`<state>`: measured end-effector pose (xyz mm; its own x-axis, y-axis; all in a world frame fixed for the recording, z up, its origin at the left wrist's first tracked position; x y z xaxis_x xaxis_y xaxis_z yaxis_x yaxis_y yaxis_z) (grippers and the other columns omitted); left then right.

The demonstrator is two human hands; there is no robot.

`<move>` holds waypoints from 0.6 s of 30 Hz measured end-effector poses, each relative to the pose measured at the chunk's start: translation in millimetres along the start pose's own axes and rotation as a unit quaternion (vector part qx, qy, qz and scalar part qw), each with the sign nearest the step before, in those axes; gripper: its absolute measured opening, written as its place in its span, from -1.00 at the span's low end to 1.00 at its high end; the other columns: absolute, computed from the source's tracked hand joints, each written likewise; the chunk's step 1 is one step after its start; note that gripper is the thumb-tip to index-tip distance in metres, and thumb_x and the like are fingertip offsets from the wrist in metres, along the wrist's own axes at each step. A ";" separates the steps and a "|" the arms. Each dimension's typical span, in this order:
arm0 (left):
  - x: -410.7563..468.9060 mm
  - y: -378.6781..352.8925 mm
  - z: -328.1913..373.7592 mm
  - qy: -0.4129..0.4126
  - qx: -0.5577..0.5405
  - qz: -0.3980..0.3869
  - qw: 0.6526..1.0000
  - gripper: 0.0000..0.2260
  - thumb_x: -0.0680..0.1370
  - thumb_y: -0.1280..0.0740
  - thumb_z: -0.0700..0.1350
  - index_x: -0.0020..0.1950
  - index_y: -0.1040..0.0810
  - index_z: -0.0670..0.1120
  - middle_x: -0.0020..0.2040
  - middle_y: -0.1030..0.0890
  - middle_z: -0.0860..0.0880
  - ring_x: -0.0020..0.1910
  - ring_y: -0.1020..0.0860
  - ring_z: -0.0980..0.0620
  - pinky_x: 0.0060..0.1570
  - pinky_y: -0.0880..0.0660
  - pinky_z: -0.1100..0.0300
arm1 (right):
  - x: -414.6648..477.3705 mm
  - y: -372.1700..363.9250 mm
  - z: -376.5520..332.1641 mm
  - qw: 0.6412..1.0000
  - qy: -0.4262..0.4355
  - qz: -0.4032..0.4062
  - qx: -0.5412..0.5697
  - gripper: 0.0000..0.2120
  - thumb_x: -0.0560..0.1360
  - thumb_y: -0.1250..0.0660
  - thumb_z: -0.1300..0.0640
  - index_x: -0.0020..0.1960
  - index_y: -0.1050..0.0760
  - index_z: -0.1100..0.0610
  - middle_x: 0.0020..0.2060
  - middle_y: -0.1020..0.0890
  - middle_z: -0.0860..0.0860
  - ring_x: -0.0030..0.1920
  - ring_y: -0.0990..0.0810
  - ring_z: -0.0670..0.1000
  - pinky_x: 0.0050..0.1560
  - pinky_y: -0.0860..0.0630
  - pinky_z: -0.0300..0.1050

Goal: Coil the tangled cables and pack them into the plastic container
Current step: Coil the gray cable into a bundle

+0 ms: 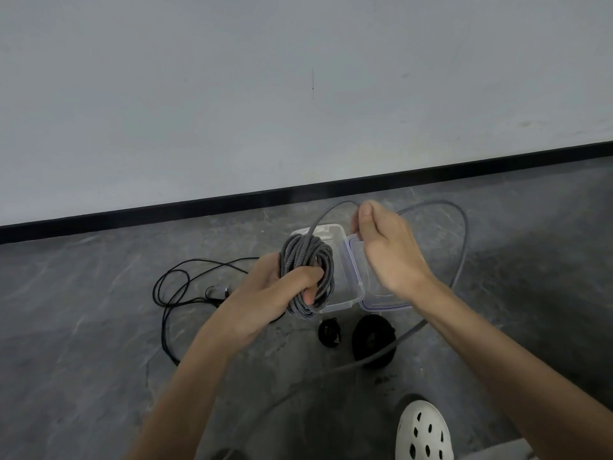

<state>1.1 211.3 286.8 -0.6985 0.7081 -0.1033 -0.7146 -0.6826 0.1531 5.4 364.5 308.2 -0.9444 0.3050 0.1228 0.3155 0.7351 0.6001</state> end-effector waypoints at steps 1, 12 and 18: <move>-0.1 0.3 1.4 -0.008 0.001 0.000 1.000 -0.69 0.51 -0.25 0.06 -0.42 -0.42 0.01 -0.36 -0.40 -0.06 -0.29 -0.39 -0.06 -0.13 -0.31 0.03 | 2.0 2.3 1.9 1.000 -0.005 0.009 0.005 -0.62 0.67 0.01 0.07 -0.27 -0.36 0.08 -0.36 -0.45 -0.04 -0.31 -0.40 -0.11 -0.28 -0.32 -0.25; -2.7 -8.6 21.5 -0.097 -0.164 -0.072 0.979 -0.71 0.57 -0.20 -0.10 -0.36 -0.39 0.03 -0.43 -0.37 0.10 -0.34 -0.31 0.02 -0.16 -0.35 0.18 | 2.0 -15.5 16.1 0.992 -0.056 -0.026 0.113 -0.62 0.66 -0.06 0.00 -0.27 -0.28 0.16 -0.38 -0.26 0.09 -0.34 -0.26 0.02 -0.26 -0.36 0.03; 0.0 17.2 13.0 -0.083 -0.254 0.013 0.964 -0.72 0.54 -0.22 -0.03 -0.40 -0.42 0.04 -0.46 -0.41 0.16 -0.29 -0.43 0.10 -0.09 -0.44 0.29 | -5.0 -42.9 8.5 0.994 -0.008 -0.092 0.054 -0.59 0.67 -0.08 0.07 -0.37 -0.28 0.06 -0.48 -0.30 -0.08 -0.47 -0.26 -0.15 -0.37 -0.21 -0.24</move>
<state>-10.8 202.0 302.3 -0.7314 0.6794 0.0591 -0.6522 -0.6716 -0.3515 -2.6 336.6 275.1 -0.9857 0.1683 0.0048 0.1459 0.8399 0.5228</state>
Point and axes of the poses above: each hand's wrist, its own x-axis towards the middle knuckle, its own y-axis out of the back of the hand, z = x × y, the point moved 9 cm from there along x, towards the middle knuckle
